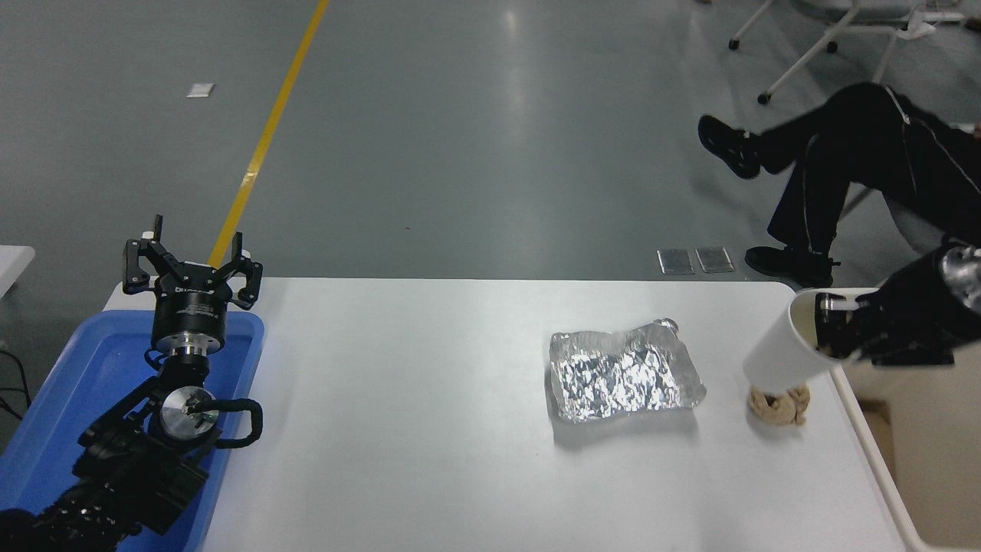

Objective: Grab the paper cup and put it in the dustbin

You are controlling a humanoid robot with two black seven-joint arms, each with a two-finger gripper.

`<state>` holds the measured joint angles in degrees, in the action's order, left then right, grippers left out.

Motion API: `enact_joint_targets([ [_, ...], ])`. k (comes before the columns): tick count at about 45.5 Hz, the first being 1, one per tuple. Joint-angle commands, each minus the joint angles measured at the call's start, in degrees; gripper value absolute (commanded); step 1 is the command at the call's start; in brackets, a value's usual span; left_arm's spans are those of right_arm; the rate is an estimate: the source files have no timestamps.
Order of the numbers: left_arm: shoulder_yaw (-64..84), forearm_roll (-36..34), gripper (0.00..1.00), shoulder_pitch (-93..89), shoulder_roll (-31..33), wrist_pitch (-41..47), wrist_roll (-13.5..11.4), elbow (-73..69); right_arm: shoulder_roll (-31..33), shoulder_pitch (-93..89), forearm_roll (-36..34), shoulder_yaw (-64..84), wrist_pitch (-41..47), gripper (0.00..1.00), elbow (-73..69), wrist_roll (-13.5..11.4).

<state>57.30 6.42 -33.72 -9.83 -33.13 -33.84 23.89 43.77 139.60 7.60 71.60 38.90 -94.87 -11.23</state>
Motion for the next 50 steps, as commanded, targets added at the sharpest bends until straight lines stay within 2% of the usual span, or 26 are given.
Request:
enact_joint_targets([
  [1,0.0,0.0,0.99,-0.03,-0.01,0.0,0.0,-0.07,0.17,14.2,-0.13,2.49,6.1,0.0,-1.36,-0.02],
  [13,0.0,0.0,0.99,-0.03,-0.01,0.0,0.0,0.02,0.61,17.72,-0.05,4.51,6.1,0.0,-3.39,-0.02],
  [25,0.0,0.0,0.99,-0.03,-0.01,0.0,0.0,0.02,2.63,8.68,1.1,5.74,6.1,0.0,0.03,-0.19],
  [34,0.0,0.0,0.99,-0.03,-0.01,0.0,0.0,0.02,5.88,-3.53,1.71,5.13,6.1,0.0,7.24,-0.19],
  [39,0.0,0.0,0.99,0.06,-0.01,0.0,0.0,0.02,7.12,-16.18,1.71,2.24,0.4,0.0,13.04,-0.19],
  [50,0.0,0.0,0.99,-0.03,-0.01,0.0,0.0,0.02,6.59,-47.03,1.71,-19.11,-3.92,0.0,34.91,-0.19],
])
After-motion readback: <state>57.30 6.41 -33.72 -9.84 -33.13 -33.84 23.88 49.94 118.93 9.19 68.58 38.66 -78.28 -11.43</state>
